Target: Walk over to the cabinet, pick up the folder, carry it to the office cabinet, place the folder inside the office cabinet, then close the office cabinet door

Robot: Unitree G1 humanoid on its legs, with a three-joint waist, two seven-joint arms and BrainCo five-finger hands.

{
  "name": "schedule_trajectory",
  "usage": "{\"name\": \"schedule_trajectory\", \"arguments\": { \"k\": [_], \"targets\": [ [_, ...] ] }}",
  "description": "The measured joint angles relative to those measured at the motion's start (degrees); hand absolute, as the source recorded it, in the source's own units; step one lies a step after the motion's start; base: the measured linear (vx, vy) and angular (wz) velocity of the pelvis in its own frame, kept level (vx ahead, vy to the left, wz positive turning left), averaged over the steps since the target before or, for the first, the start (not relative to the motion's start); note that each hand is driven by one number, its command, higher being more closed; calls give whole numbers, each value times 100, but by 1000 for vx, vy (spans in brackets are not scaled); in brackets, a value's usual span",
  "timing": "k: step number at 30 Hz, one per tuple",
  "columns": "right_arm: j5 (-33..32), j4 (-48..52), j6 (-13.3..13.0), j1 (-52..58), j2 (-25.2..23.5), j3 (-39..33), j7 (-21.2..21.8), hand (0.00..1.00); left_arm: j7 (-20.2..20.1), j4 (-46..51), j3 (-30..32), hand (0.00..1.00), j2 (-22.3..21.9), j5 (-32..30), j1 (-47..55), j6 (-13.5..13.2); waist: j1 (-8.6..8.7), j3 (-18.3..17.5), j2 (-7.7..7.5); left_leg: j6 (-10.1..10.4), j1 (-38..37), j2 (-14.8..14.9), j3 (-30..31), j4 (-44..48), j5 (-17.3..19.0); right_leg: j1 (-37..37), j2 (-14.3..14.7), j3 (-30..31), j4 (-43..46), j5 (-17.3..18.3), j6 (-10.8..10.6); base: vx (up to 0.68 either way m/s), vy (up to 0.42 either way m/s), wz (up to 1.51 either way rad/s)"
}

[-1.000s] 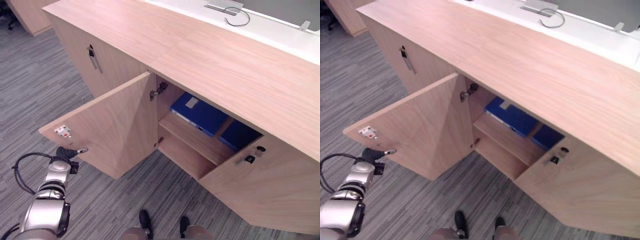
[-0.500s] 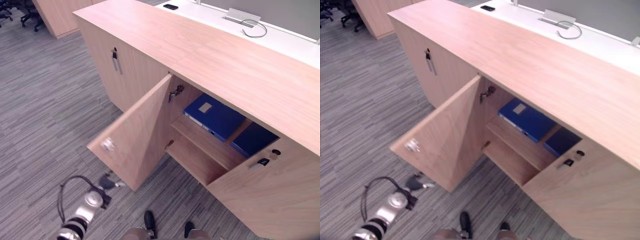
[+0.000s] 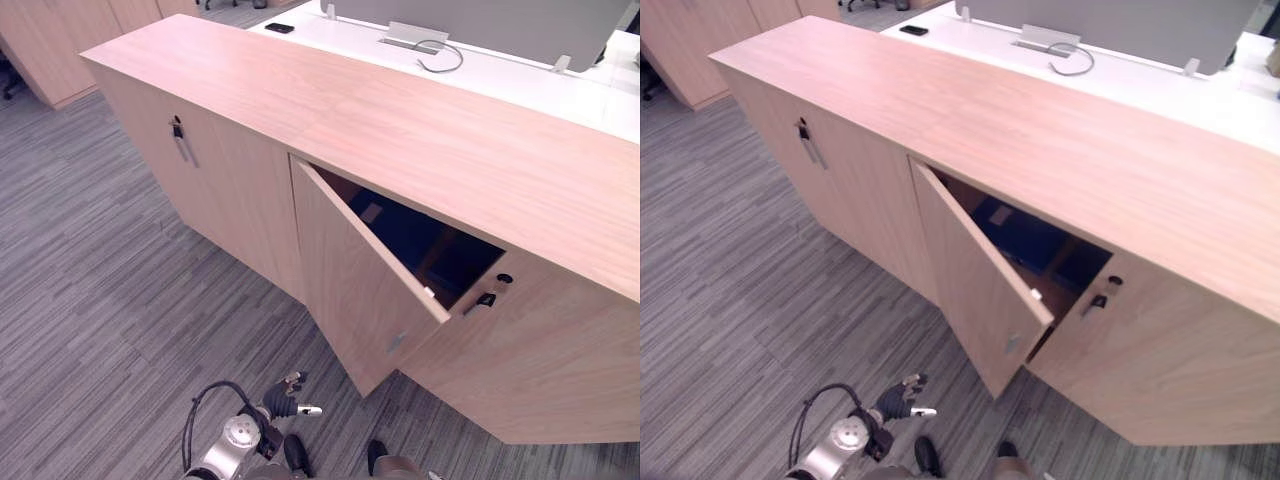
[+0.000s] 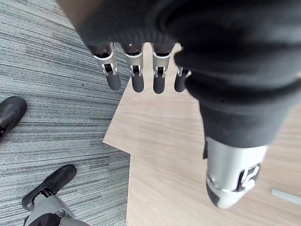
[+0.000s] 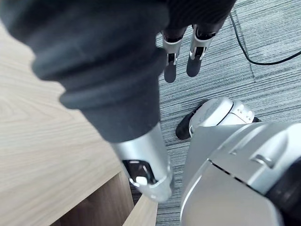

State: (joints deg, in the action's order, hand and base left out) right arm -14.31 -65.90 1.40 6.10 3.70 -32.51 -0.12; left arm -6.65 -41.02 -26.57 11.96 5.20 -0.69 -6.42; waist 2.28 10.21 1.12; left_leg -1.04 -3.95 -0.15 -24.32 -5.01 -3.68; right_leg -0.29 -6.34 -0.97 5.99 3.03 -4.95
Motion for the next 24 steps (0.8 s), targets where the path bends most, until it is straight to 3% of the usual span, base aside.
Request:
{"name": "schedule_trajectory", "arguments": {
  "k": [2, 3, 4, 6, 11, 13, 14, 16, 20, 21, 23, 24],
  "targets": [
    [1, -1, 20, -18, -7, 1, -1, 0, 2, 0, 128, 0, -42, 37, 109, 34, -6, 5, 2, 52, -107, 77, -214, -1, 53, -38, -105, -539, 87, 76, 109, 6, -33, -63],
    [2, -2, 27, -21, -7, 2, 0, 0, 2, 0, 220, 0, -57, 57, 177, 40, -14, -5, 4, 114, -170, 118, -373, -3, 97, -30, -308, -1208, 148, 34, 164, 27, -23, -74],
    [12, -5, 53, -15, -9, 2, 0, 0, 1, 0, 268, 0, -58, 98, 201, 54, 0, -6, 3, 140, -205, 155, -483, -5, 106, -18, -367, -1469, 140, -42, 159, 40, -43, -62],
    [92, -18, 93, 59, -13, -9, 0, 0, -1, -4, 452, 0, -169, 170, 202, 69, 112, -13, 24, 193, -239, 244, -510, -3, 100, 15, -274, -1459, 102, -50, 143, 64, -87, -21],
    [46, -20, 97, 174, -100, -178, -46, 0, 263, -143, 1180, 0, -504, 216, 226, 44, 126, -95, 16, 399, -461, 480, -667, 35, 197, 293, -10, -1425, -141, -36, 165, 106, -123, -16],
    [-109, -17, 69, 164, -190, -166, -123, 0, 490, -402, 1578, 0, -576, 238, 207, 8, 98, -124, -35, 483, -252, 731, -701, 750, 566, 373, 55, -1427, -164, 10, 217, 126, -147, -12],
    [-283, -16, 60, 142, -215, -166, -183, 0, 720, -673, 1893, 0, -656, 409, 223, -43, 69, -151, 8, 508, 7, 1029, -724, 1562, 986, 415, 128, -1433, -159, 46, 243, 148, -143, -18],
    [-455, -9, 42, 121, -242, -167, -238, 0, 947, -1008, 2217, 0, -688, 746, 274, -68, 39, -170, 42, 563, 157, 1429, -745, 2367, 1376, 580, 312, -1434, -160, 104, 291, 190, -135, -21],
    [-507, 59, -124, 124, -216, -123, -273, 0, 929, -1428, 2810, 0, -707, 1349, 354, -62, -37, -164, 31, 511, 497, 1944, -455, 3831, 1519, 814, 468, -1252, -204, 128, 335, 115, -90, -22],
    [-499, 72, -139, 116, -204, -96, -266, 0, 888, -1474, 2924, 0, -712, 1444, 383, -67, -66, -153, 2, 493, 636, 1941, -258, 4075, 1560, 863, 430, -1152, -228, 145, 362, 67, 7, -55],
    [-478, 40, -139, -47, -95, 74, -252, 0, 732, -1700, 3288, 0, -726, 1730, 518, -57, -222, -117, 27, 581, 722, 1477, 871, 3755, 1986, 815, 344, -658, -148, 151, 373, 52, 125, -90],
    [-476, 24, -141, -86, -98, 84, -247, 0, 725, -1714, 3374, 0, -722, 1769, 570, -47, -229, -106, 14, 593, 692, 1334, 1138, 3548, 1995, 807, 317, -563, -117, 147, 367, -36, 235, -101]
  ]
}}
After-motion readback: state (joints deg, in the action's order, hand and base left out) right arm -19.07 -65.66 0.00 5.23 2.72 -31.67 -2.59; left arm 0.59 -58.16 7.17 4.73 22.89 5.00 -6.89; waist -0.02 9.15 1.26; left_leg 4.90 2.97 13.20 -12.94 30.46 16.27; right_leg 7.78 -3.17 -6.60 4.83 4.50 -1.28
